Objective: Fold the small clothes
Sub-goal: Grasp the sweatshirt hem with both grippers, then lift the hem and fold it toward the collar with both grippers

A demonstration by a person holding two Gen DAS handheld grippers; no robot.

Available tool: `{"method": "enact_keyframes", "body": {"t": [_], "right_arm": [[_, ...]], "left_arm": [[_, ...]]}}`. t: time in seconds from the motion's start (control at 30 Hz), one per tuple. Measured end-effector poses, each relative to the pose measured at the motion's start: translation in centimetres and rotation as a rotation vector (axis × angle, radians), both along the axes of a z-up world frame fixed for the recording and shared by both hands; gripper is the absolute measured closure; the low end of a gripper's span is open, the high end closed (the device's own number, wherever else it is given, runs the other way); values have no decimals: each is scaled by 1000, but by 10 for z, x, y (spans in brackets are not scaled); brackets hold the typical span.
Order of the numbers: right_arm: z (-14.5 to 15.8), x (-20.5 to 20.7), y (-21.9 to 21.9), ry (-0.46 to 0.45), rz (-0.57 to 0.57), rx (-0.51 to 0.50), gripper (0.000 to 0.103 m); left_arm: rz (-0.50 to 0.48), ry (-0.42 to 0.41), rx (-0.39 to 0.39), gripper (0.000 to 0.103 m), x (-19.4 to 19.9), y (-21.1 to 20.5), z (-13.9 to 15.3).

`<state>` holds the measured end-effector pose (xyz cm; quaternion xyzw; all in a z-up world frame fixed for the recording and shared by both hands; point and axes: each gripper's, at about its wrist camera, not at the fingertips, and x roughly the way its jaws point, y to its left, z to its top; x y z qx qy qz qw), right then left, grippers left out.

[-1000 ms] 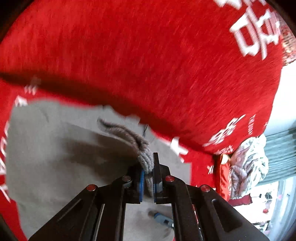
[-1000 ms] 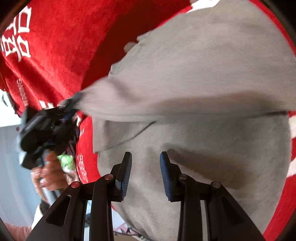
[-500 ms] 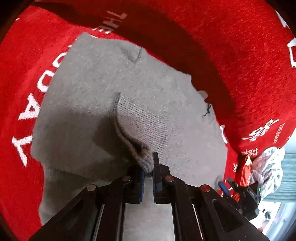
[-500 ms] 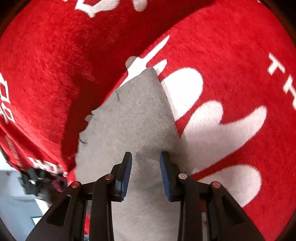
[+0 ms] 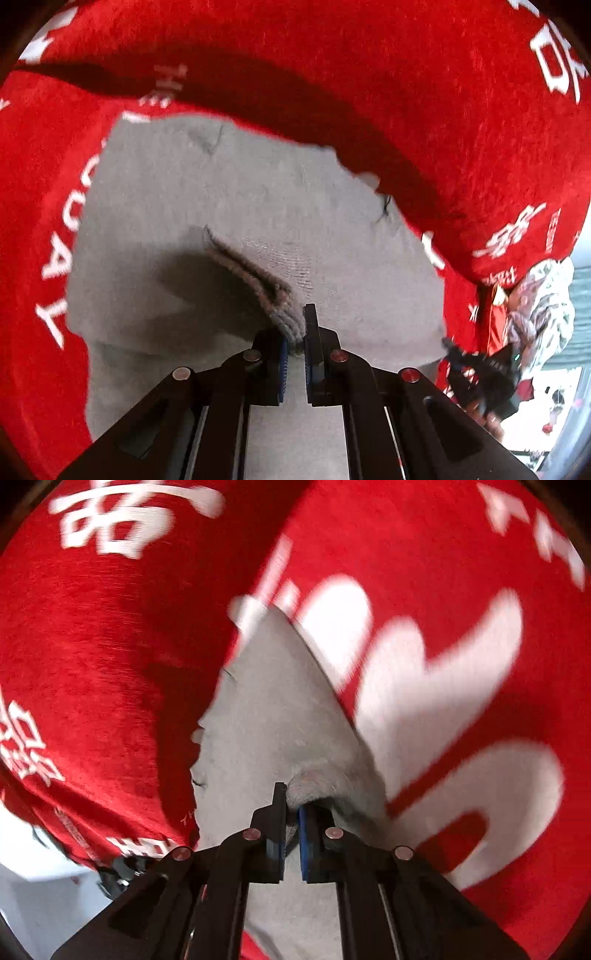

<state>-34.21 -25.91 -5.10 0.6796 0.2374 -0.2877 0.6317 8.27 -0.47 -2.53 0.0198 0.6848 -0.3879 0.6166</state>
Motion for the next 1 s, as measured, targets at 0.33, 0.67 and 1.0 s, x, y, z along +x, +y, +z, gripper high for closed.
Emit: {"method": "enact_keyframes", "body": {"t": [0.33, 0.67, 1.0], "right_arm": [[-14, -15, -2, 74, 150, 13, 95], [40, -27, -4, 207, 296, -136, 71], [-13, 23, -81, 188, 211, -41, 93]], "left_arm": [[-10, -96, 126, 95, -4, 23, -5], [38, -211, 180, 95, 18, 41, 29], [-92, -227, 195, 95, -23, -20, 2]]}}
